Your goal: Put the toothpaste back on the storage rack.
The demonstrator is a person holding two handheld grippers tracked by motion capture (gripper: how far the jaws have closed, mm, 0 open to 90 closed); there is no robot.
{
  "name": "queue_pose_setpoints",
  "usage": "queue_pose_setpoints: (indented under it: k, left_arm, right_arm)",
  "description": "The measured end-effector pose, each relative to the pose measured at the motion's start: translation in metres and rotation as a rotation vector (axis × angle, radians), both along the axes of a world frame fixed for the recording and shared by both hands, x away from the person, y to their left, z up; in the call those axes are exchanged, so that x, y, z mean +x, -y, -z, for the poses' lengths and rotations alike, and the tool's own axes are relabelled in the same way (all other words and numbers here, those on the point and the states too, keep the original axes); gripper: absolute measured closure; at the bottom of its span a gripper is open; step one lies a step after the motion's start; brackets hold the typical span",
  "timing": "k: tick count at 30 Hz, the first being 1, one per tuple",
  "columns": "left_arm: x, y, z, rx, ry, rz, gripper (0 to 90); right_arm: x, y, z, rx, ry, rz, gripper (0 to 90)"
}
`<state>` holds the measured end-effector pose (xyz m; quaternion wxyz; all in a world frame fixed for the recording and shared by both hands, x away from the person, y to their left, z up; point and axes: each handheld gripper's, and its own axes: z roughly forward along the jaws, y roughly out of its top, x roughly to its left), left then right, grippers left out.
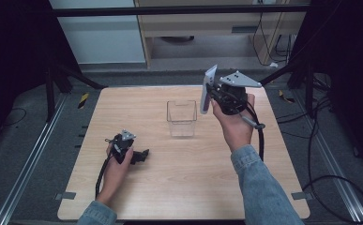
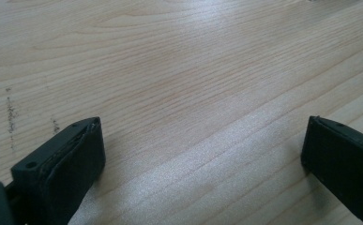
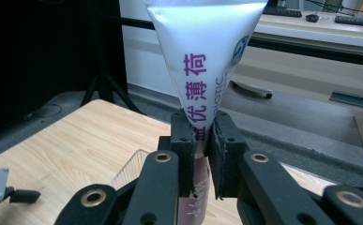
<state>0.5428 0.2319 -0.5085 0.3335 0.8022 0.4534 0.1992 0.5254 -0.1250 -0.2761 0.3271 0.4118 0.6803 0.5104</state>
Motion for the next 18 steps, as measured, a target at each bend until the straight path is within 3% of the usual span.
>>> queue_pose_setpoints:
  k: [5, 18]
  left_arm:
    - [0.000, 0.000, 0.000, 0.000, -0.001, 0.000, 0.0]
    - [0.000, 0.000, 0.000, 0.000, 0.000, 0.001, 0.0]
  right_arm:
    - [0.005, -0.005, -0.006, -0.026, 0.004, -0.002, 81.1]
    - [0.021, -0.024, -0.013, -0.028, 0.010, -0.024, 81.1]
